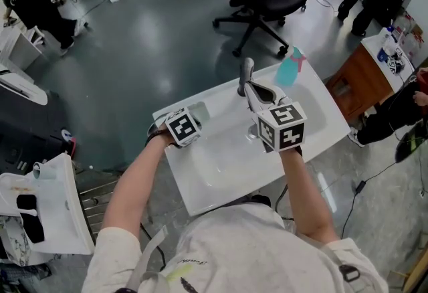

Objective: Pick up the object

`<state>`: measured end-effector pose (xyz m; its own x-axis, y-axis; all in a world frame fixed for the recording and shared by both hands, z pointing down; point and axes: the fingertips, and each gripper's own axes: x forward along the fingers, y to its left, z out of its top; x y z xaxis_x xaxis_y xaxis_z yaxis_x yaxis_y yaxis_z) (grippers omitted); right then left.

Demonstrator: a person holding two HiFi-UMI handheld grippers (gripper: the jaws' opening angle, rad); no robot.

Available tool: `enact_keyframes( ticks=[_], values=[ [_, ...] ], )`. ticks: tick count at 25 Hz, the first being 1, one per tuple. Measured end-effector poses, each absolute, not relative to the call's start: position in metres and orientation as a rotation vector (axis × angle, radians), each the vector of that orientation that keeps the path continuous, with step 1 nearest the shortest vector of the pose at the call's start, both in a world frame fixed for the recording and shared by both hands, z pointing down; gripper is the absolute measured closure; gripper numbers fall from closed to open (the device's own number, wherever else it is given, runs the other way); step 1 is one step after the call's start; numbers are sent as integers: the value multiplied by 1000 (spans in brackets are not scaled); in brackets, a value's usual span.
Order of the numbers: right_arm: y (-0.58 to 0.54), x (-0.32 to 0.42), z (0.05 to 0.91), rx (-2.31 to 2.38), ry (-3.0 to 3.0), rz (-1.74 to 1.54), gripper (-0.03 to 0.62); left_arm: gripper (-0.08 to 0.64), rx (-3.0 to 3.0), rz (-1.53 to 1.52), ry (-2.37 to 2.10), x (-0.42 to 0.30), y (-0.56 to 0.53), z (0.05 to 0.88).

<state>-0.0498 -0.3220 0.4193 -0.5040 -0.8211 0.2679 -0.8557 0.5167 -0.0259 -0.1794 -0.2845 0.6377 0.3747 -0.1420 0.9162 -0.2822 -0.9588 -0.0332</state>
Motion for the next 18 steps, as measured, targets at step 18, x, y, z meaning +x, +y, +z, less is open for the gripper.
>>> enact_keyframes(
  ticks=[18],
  values=[
    [-319,-64,412,1337,-2595,214,589,549,2569,1482,-627,-183,-300,580]
  ],
)
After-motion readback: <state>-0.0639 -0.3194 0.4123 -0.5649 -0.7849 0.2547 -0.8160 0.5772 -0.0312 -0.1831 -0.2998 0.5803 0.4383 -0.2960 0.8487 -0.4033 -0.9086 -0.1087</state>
